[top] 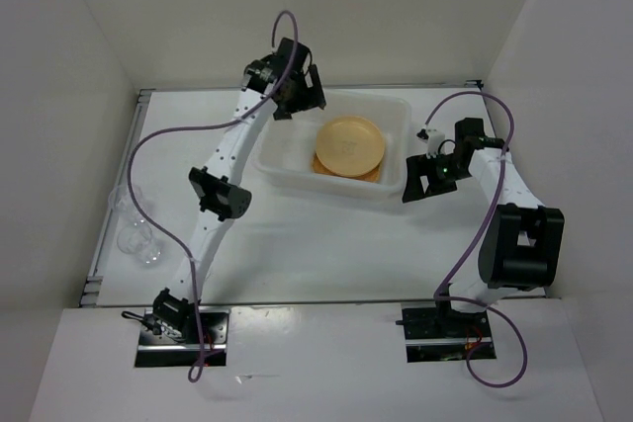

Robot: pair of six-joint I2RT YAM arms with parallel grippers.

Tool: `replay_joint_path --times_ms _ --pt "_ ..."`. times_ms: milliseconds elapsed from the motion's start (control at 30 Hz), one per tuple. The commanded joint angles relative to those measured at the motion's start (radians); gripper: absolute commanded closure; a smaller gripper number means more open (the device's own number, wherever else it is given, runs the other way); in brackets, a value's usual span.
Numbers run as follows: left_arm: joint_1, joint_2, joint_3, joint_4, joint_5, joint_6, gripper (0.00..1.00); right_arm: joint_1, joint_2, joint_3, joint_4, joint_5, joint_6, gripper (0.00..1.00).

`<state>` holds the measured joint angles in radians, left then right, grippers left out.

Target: Place the mixed dishes into the plastic bin

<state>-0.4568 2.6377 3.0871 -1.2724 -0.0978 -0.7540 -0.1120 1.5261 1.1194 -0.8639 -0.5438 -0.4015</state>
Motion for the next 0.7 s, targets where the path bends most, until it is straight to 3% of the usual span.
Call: replay_joint_path --times_ms 0,33,67,200,233,267,333,467,667 --pt "0.016 -0.303 0.038 -0.027 -0.196 0.074 0.04 -0.006 -0.038 -0.004 0.031 -0.024 -0.010 0.12" --pt "0.048 -0.358 -0.022 -0.027 -0.254 0.087 0.01 -0.006 -0.038 -0.004 0.031 -0.024 -0.010 0.12" --pt "0.079 -0.480 -0.198 -0.027 -0.282 0.061 0.00 -0.006 -0.038 -0.004 0.040 -0.024 -0.010 0.12" --pt "0.350 -0.766 -0.595 0.022 -0.209 0.034 0.00 -0.006 -0.047 -0.013 0.040 -0.035 -0.010 0.12" --pt "0.392 -0.897 -0.842 0.077 -0.209 0.057 0.00 -0.006 -0.047 -0.013 0.040 -0.035 -0.019 0.12" --pt "0.487 -0.962 -0.966 0.188 -0.183 0.074 0.00 -0.006 -0.047 -0.013 0.040 -0.035 -0.019 0.12" --pt "0.582 -1.079 -1.223 0.250 -0.125 0.074 0.00 -0.006 -0.047 -0.013 0.040 -0.035 -0.019 0.12" --pt "0.688 -1.170 -1.515 0.356 -0.131 0.087 0.00 -0.006 -0.037 -0.013 0.031 -0.035 -0.019 0.12" --pt "0.765 -1.156 -1.627 0.409 -0.189 0.153 0.00 -0.006 -0.015 -0.004 0.031 -0.035 -0.019 0.12"
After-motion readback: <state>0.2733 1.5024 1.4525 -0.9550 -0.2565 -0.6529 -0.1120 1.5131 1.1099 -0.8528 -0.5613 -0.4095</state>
